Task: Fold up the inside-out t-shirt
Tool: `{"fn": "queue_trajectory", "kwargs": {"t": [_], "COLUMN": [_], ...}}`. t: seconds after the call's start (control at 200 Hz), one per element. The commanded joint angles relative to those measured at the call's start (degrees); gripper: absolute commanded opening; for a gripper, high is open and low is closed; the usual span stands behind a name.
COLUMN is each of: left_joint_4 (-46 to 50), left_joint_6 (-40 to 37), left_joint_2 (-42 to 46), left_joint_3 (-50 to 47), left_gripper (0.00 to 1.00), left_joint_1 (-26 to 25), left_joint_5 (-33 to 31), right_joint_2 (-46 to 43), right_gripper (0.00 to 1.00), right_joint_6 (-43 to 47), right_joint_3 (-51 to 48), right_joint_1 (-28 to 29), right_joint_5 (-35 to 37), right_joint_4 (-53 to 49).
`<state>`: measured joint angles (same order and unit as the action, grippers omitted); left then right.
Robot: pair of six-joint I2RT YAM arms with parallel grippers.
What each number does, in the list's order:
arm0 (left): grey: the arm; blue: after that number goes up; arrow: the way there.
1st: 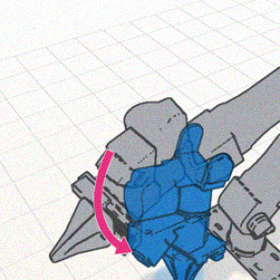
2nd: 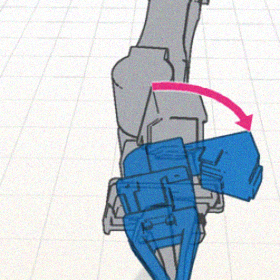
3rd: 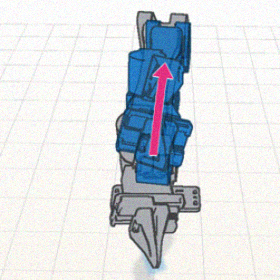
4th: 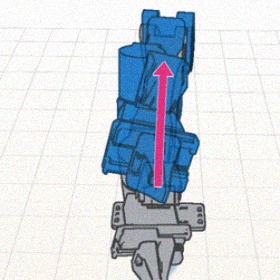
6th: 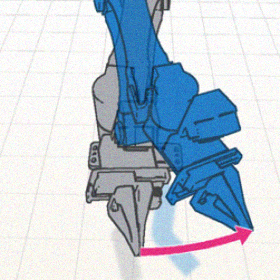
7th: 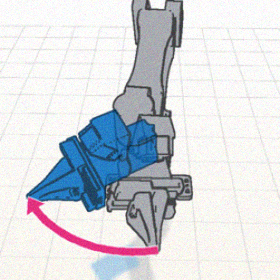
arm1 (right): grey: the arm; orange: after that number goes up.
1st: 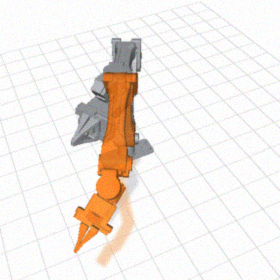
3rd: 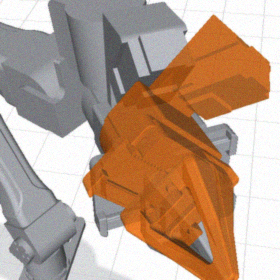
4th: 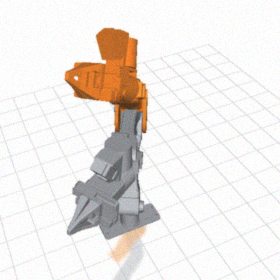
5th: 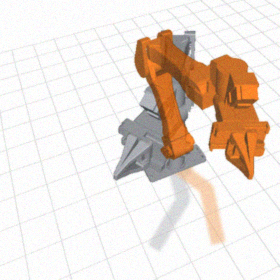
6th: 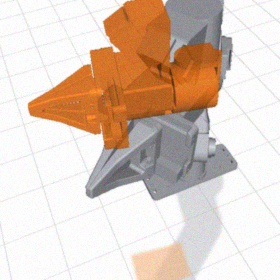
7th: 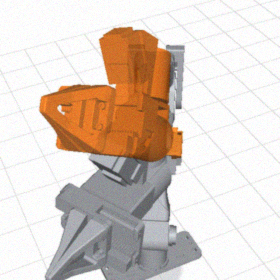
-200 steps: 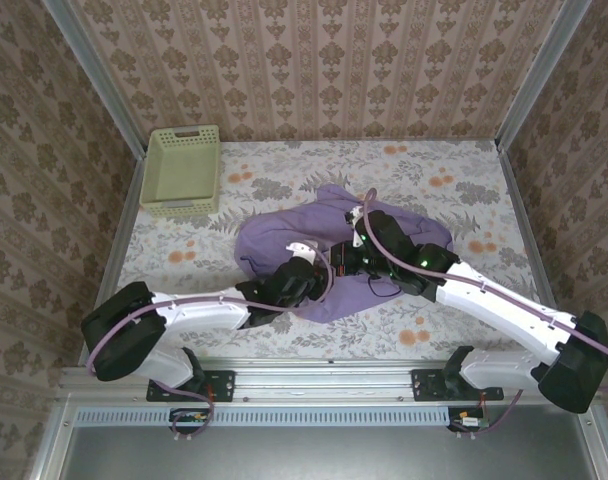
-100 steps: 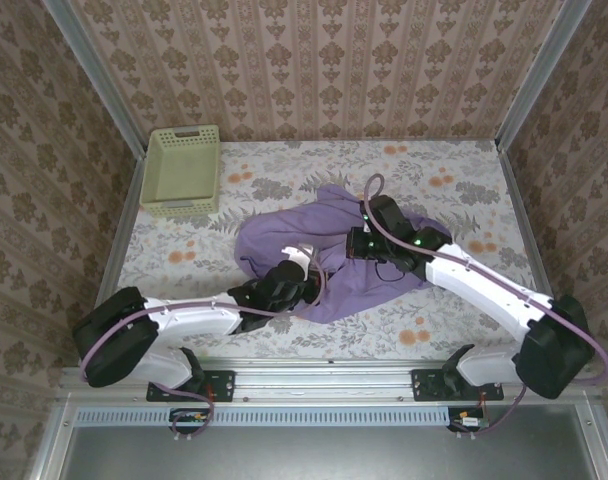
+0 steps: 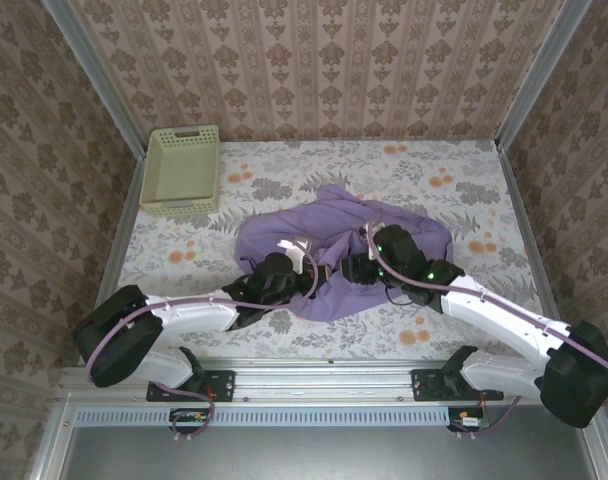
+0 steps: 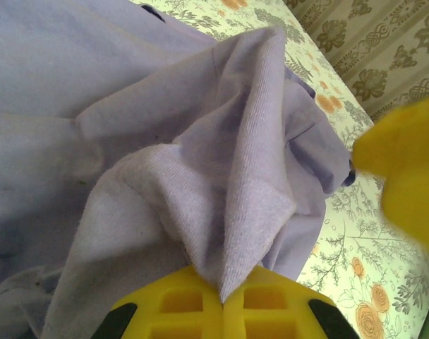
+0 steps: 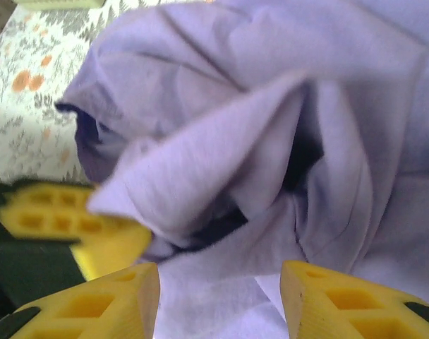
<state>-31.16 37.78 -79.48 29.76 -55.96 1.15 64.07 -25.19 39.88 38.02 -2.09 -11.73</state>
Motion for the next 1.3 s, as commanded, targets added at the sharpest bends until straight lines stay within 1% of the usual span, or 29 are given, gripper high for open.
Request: {"fn": "queue_trajectory", "kwargs": {"t": [0.0,0.15,0.31,0.515,0.71,0.765,0.835,0.92,1.02,1.055,1.13,1.225,1.295], "left_joint_4": [-2.95,-2.59,-2.58,-2.94,-3.03,-3.03,-3.13,-3.03,-2.46,-2.1,-1.26,0.11,1.16], "left_joint_6": [0.97,1.2,1.51,1.41,1.24,1.24,1.3,1.41,1.54,1.51,1.33,0.93,0.42], "left_joint_2": [-0.97,-0.82,-0.83,-0.76,-0.66,-0.6,-0.56,-0.5,-0.59,-0.59,-0.38,-0.32,-0.19], "left_joint_3": [-0.32,-0.39,-0.66,-0.75,-0.89,-0.99,-1.06,-1.41,-1.55,-1.55,-1.55,-1.29,-0.96], "left_gripper": [0.0,0.0,0.0,0.0,0.0,0.0,0.0,0.0,0.0,0.0,0.05,0.08,0.14], "left_joint_1": [0.67,0.83,0.8,0.86,0.93,1.03,1.14,1.37,1.84,1.97,2.26,2.54,2.63], "left_joint_5": [3.22,3.45,3.34,3.51,3.76,3.69,3.61,3.34,3.08,2.94,2.44,2.36,2.46], "right_joint_2": [0.59,5.38,8.27,9.18,11.51,11.88,12.0,11.21,9.23,8.57,6.75,3.93,1.62], "right_gripper": [0.49,0.41,0.39,0.36,0.3,0.26,0.19,0.08,0.0,0.0,0.0,0.0,0.0], "right_joint_6": [3.23,6.2,6.91,8.34,9.0,9.03,9.19,9.2,8.71,8.46,7.59,6.63,5.88], "right_joint_3": [-5.2,-6.01,-6.72,-7.27,-6.15,-5.8,-5.39,-5.08,-4.35,-3.9,-2.76,-1.59,-0.43], "right_joint_1": [0.12,0.08,0.21,0.39,1.0,1.54,1.94,2.54,3.15,3.25,3.44,3.72,3.9], "right_joint_5": [-5.04,-4.8,-6.7,-7.32,-6.88,-6.13,-5.19,-3.35,-1.31,-0.74,1.03,2.5,3.6], "right_joint_4": [11.39,18.78,25.2,27.2,26.83,26.46,25.5,23.77,20.18,18.46,13.94,8.41,4.19]}}
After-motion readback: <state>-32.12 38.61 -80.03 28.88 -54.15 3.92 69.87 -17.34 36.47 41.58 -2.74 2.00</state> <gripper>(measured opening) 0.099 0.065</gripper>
